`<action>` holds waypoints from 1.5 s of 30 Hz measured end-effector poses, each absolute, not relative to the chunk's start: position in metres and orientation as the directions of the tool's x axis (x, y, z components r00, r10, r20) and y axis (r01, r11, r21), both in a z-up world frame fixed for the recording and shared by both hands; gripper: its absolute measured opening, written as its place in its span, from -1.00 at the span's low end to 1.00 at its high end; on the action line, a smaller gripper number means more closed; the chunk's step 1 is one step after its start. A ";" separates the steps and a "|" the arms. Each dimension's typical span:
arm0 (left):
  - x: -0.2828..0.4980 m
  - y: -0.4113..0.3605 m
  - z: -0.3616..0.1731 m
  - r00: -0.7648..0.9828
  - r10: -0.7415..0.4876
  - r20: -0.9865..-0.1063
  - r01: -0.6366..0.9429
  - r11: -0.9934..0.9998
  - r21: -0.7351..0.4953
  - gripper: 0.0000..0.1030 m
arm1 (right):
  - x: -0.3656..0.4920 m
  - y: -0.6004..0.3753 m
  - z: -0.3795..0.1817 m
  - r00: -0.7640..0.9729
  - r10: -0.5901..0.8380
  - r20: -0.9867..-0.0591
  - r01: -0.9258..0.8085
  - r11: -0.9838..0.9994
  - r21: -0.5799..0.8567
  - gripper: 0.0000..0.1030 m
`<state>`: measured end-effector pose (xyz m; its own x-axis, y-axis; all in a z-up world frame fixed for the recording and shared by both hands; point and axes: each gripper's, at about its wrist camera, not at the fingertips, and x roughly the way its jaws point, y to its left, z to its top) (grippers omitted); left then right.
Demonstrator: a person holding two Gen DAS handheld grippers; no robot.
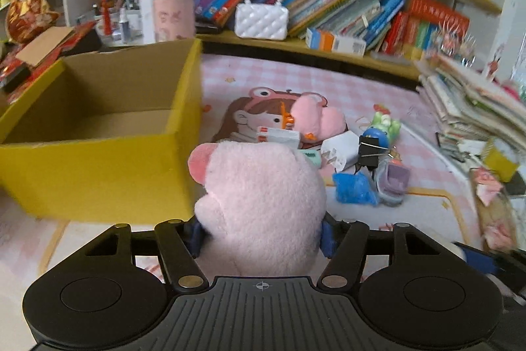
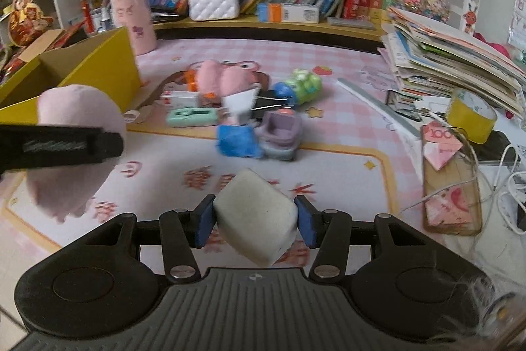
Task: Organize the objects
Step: 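Carry the pig plush in the left tool and foam block in the right tool over the yellow box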
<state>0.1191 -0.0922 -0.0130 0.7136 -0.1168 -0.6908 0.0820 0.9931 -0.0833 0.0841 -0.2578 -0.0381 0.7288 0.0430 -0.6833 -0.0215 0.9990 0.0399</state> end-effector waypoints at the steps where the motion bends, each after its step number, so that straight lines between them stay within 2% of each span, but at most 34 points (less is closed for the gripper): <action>1: 0.111 -0.083 -0.011 0.717 -0.115 -0.688 0.075 0.993 -0.088 0.21 | 0.082 -0.250 -0.037 0.729 0.046 -0.683 -0.028 0.999 0.038 -0.06; 13: 0.031 0.044 -0.005 0.727 -0.007 -0.686 -0.092 0.990 -0.108 0.21 | 0.032 -0.123 -0.033 0.700 0.126 -0.703 -0.151 0.988 0.026 -0.06; 23: -0.015 0.111 -0.005 0.731 0.010 -0.682 -0.091 0.992 -0.083 0.21 | -0.007 -0.040 -0.037 0.690 0.180 -0.701 -0.194 0.979 0.060 -0.06; 33: -0.035 0.144 0.004 0.764 -0.012 -0.645 -0.061 0.994 -0.090 0.21 | -0.021 -0.007 -0.026 0.719 0.177 -0.672 -0.190 0.980 0.055 -0.06; 45: -0.031 0.141 0.006 0.773 -0.082 -0.629 0.008 0.993 -0.120 0.21 | -0.025 -0.010 -0.023 0.731 0.131 -0.669 -0.138 0.989 0.043 -0.06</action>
